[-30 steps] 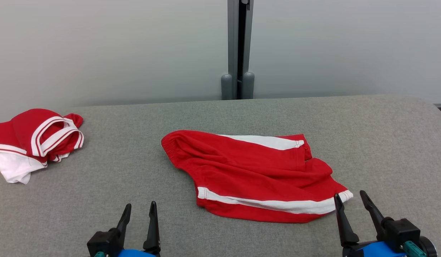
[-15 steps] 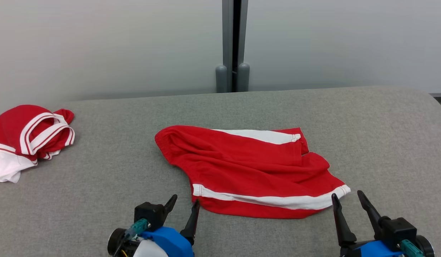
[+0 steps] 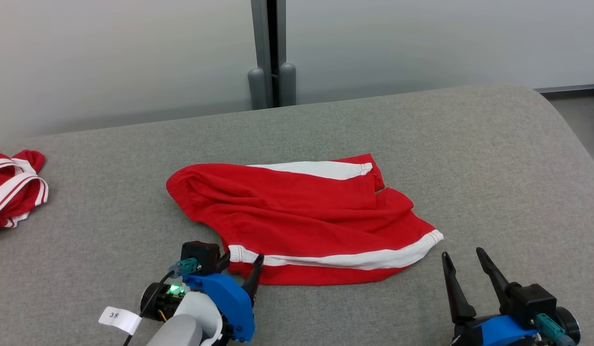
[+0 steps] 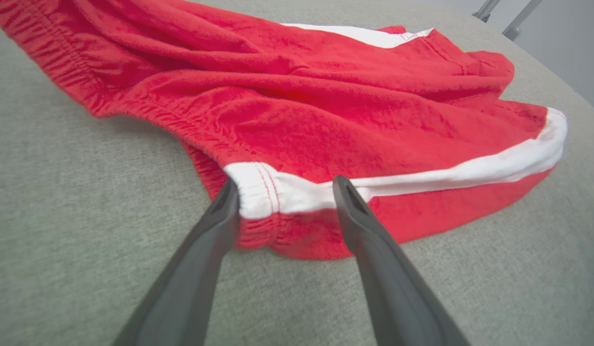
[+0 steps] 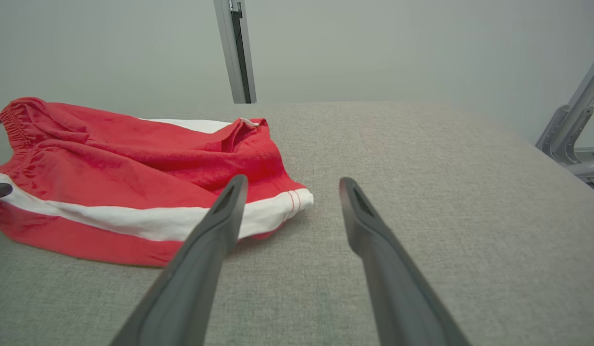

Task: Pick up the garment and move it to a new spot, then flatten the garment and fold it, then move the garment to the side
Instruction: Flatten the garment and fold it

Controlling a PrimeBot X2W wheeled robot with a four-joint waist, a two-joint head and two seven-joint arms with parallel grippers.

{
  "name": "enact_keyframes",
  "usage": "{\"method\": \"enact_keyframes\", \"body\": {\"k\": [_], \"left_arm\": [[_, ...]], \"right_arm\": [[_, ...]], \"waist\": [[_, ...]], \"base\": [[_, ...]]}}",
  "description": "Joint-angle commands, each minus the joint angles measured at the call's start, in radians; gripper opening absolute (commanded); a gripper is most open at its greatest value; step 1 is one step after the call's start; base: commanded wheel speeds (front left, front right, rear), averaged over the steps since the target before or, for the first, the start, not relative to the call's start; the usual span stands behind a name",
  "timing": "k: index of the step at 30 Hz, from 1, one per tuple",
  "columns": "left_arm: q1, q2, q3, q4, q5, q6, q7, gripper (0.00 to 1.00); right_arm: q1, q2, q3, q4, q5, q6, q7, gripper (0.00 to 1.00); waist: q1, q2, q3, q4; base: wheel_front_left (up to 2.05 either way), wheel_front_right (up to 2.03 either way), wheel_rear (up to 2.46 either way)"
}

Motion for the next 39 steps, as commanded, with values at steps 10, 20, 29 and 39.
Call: {"method": "enact_keyframes", "body": {"k": [10, 20, 29, 39], "left_arm": [[-0.029, 0.008, -0.041, 0.034, -0.074, -0.008, -0.124, 0.0], [-0.024, 0.023, -0.019, 0.066, -0.091, 0.007, -0.184, 0.0], [-0.036, 0.022, -0.021, 0.08, -0.097, 0.009, -0.203, 0.0], [-0.039, 0.019, -0.029, 0.093, -0.107, 0.011, -0.211, 0.0]], "right_arm": [[-0.032, -0.004, -0.107, 0.051, -0.069, 0.0, -0.001, 1.0], [-0.156, -0.004, -0.099, 0.283, -0.177, 0.0, -0.001, 1.0], [-0.264, -0.004, 0.008, 0.431, -0.113, 0.0, -0.001, 1.0], [-0.31, -0.004, 0.098, 0.473, -0.062, 0.0, -0.001, 1.0]], "waist": [[-0.0001, -0.0001, 0.001, 0.011], [-0.0001, -0.0001, 0.012, 0.056], [-0.0001, -0.0001, 0.026, 0.072], [-0.0001, -0.0001, 0.026, 0.076]], "base": [[0.0, 0.0, 0.0], [0.0, 0.0, 0.0], [0.0, 0.0, 0.0], [0.0, 0.0, 0.0]]}}
